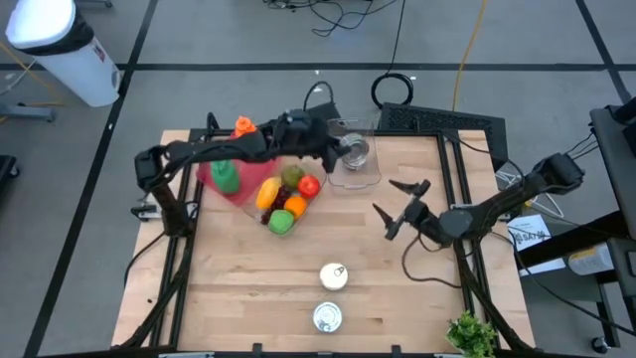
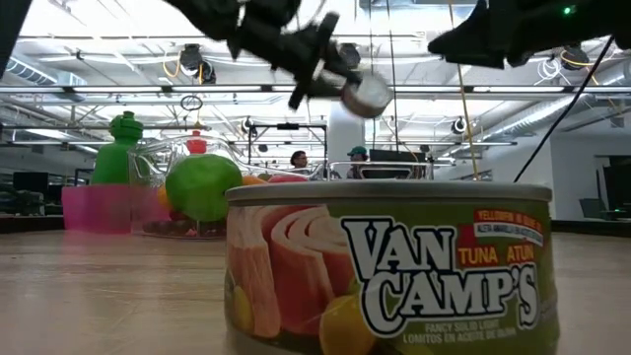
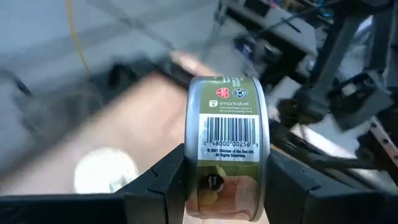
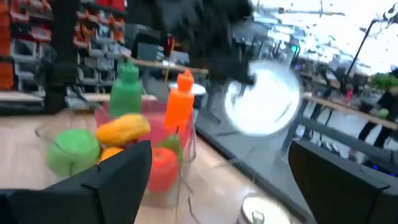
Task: Pick & Place Food Item
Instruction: Put the top green tuna can into the right transparent bin
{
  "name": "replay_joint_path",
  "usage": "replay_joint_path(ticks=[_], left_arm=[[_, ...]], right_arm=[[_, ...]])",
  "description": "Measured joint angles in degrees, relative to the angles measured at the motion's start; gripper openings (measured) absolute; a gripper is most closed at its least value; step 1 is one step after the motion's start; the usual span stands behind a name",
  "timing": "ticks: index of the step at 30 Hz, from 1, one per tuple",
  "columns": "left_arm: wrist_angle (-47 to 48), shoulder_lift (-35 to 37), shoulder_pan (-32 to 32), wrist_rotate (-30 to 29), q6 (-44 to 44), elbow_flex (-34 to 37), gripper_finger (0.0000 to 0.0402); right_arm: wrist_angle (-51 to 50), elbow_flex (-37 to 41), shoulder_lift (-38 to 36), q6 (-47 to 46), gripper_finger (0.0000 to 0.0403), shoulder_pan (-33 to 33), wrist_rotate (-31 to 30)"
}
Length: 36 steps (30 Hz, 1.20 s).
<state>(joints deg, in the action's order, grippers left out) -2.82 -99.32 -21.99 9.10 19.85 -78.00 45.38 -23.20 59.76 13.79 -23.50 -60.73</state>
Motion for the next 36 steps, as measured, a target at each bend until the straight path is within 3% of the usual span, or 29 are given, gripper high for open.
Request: replay_joint_path(ticks=[4, 10, 18, 22, 32, 36], left_arm=[[-1.1, -4.5, -7.0, 11.3, 10.4, 0.0, 0.0164], [-1.3, -13.0, -9.3, 20.1, 17.5, -4.4, 0.0164], [8.9, -21.2, -8.8, 17.2, 15.1, -16.2, 0.0164], [10.4, -22.9, -9.6, 13.3, 16.0, -17.2, 0.0164], [8.0, -25.3, -8.6, 12.3, 20.4, -17.2, 0.0164], [5.6, -25.3, -7.7, 13.1, 20.9, -17.2, 0.0219]], right_arm=[[0.3, 0.0, -2.9, 2.8, 0.0360, 0.2, -0.6], [0.4, 0.0, -5.6, 7.7, 0.0349, 0.3, -0.6], [0.3, 0.0, -6.3, 8.2, 0.0341, 0.3, -0.7], [0.0, 0.0, -6.2, 8.1, 0.0340, 0.3, -0.7], [0.2, 0.0, -6.2, 7.9, 0.0336, 0.1, -0.6], [0.2, 0.0, -6.2, 7.0, 0.0336, 0.1, -0.6]])
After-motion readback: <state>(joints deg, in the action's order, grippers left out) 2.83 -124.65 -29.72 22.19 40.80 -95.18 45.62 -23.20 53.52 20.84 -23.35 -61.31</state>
